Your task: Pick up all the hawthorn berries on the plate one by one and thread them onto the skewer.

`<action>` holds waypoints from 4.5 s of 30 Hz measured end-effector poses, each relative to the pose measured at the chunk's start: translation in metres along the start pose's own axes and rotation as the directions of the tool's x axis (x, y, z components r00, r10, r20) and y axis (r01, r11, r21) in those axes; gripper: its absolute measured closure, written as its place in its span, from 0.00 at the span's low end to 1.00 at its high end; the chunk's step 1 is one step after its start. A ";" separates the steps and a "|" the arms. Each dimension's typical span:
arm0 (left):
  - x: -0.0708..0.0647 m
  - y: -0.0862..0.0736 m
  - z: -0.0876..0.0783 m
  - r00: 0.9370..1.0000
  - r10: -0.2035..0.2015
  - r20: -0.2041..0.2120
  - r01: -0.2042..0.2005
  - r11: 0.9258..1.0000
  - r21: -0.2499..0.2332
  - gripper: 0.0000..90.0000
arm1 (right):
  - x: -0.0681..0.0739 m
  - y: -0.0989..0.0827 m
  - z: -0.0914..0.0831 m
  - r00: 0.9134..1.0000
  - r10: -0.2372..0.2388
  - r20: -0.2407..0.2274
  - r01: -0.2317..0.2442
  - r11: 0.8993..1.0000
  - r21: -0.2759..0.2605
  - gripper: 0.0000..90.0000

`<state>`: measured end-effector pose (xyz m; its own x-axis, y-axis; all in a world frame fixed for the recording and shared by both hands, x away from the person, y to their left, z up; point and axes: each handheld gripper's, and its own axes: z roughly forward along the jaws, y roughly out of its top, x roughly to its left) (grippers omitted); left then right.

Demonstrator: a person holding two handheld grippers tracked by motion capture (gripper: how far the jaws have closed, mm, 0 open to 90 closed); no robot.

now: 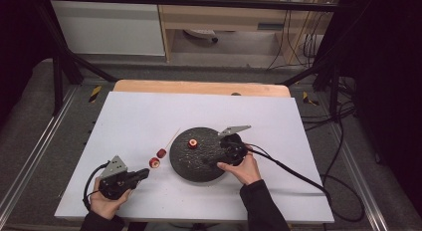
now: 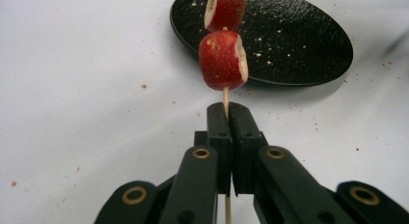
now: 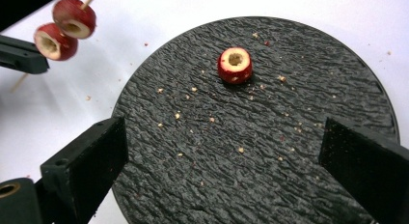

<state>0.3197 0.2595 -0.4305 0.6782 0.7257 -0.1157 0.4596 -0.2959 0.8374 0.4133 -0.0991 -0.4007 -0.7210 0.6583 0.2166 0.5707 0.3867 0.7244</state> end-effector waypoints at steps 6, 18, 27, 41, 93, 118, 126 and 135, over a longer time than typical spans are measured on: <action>0.003 -0.004 0.000 1.000 0.004 -0.008 -0.004 1.000 0.012 0.98 | 0.000 0.011 0.007 0.999 -0.030 0.027 0.028 0.997 0.076 0.04; 0.008 -0.005 -0.004 1.000 -0.010 -0.013 0.010 1.000 0.001 0.98 | 0.001 0.035 0.028 0.997 -0.052 0.052 0.045 0.989 0.141 0.04; 0.009 -0.005 -0.004 1.000 -0.006 -0.021 0.006 1.000 0.004 0.98 | 0.003 0.058 0.049 0.996 -0.057 0.072 0.042 0.980 0.196 0.12; 0.009 -0.005 -0.003 1.000 -0.006 -0.020 0.006 1.000 0.005 0.98 | -0.004 0.072 0.077 0.997 -0.029 0.073 0.007 0.960 0.280 0.34; 0.007 -0.006 -0.001 1.000 0.000 -0.018 0.000 1.000 0.008 0.98 | -0.012 0.077 0.077 0.990 0.141 0.031 -0.143 0.939 0.313 0.70; -0.001 -0.004 0.000 1.000 0.015 -0.014 -0.015 1.000 0.002 0.98 | 0.002 0.057 0.026 0.991 0.135 -0.014 -0.133 0.989 0.070 0.70; -0.004 -0.003 0.001 1.000 0.019 -0.011 -0.019 1.000 0.001 0.98 | 0.003 0.038 0.014 0.983 0.176 -0.057 -0.178 0.983 -0.044 0.70; -0.009 -0.002 0.004 1.000 0.024 -0.009 -0.024 1.000 -0.001 0.98 | 0.006 0.016 0.007 0.968 0.229 -0.104 -0.245 0.952 -0.184 0.70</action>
<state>0.3152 0.2513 -0.4329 0.6836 0.7241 -0.0911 0.4431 -0.3126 0.8402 0.4206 -0.0843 -0.3927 -0.6077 0.6585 0.4439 0.6479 0.0878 0.7567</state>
